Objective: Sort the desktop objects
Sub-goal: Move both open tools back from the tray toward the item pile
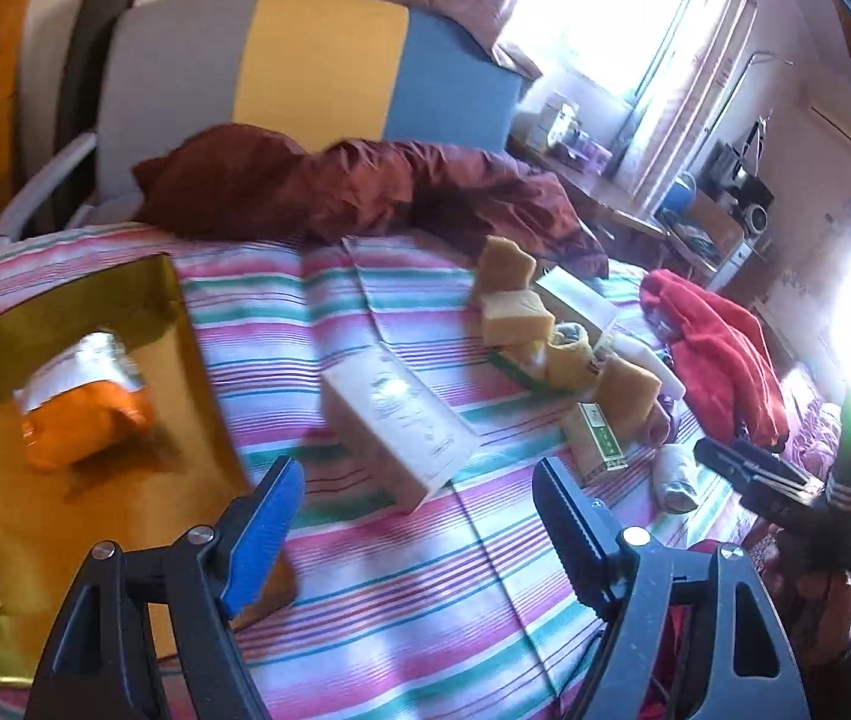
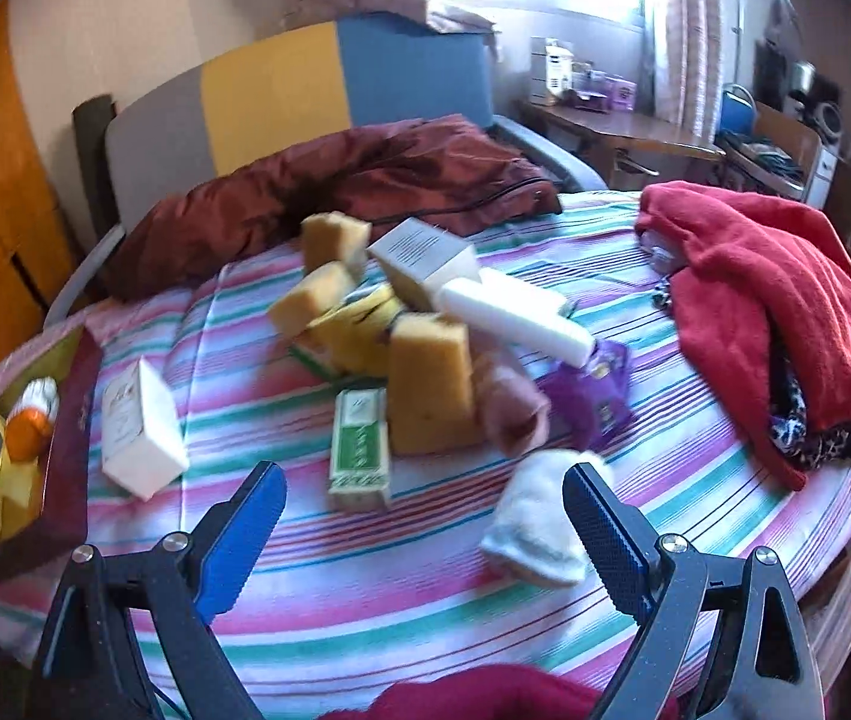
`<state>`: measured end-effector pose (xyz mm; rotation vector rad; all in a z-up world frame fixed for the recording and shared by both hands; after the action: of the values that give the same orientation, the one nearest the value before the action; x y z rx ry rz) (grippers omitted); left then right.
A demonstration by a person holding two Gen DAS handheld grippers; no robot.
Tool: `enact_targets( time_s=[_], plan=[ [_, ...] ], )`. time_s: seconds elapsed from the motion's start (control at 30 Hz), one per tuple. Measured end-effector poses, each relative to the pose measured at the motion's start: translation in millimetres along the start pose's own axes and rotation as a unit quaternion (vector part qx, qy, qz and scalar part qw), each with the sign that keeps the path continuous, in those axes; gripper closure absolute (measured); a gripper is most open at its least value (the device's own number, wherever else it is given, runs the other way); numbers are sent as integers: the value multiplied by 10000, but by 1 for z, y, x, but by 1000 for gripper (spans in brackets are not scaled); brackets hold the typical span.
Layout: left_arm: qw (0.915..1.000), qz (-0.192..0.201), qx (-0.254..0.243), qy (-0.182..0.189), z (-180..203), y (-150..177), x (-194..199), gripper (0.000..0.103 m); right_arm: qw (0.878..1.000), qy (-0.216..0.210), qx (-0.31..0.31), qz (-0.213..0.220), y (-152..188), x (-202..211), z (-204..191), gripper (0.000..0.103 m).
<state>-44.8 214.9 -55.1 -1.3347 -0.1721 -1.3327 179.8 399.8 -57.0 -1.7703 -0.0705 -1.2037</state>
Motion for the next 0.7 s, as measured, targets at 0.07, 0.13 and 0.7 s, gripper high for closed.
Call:
enact_targets(
  time_s=[0.07,0.13,0.7],
  plan=[
    [9999,-122,34,13,4,-3,-12,23,10000,41,-9,30,-6,-1,7,9],
    [9997,-224,42,-46,7,-6,-25,23,9999,99,34,38,-11,-4,11,9],
    [9923,-877,437,-764,-3,-25,-105,21,9876,119,1555,165,-98,-51,-2,9]
  ],
)
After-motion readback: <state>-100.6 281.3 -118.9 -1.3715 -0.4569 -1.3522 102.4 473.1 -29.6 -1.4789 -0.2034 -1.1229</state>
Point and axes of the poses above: each gripper's, at about its wrist camera, not at the fingertips, and x roughly against the way its jaws point, z to its right, y to its underside, the point moved 6 cm from there along -x, roughly the way its jaws point, and after that the axes turned 3 degrees about x, right-handed, at the moved point
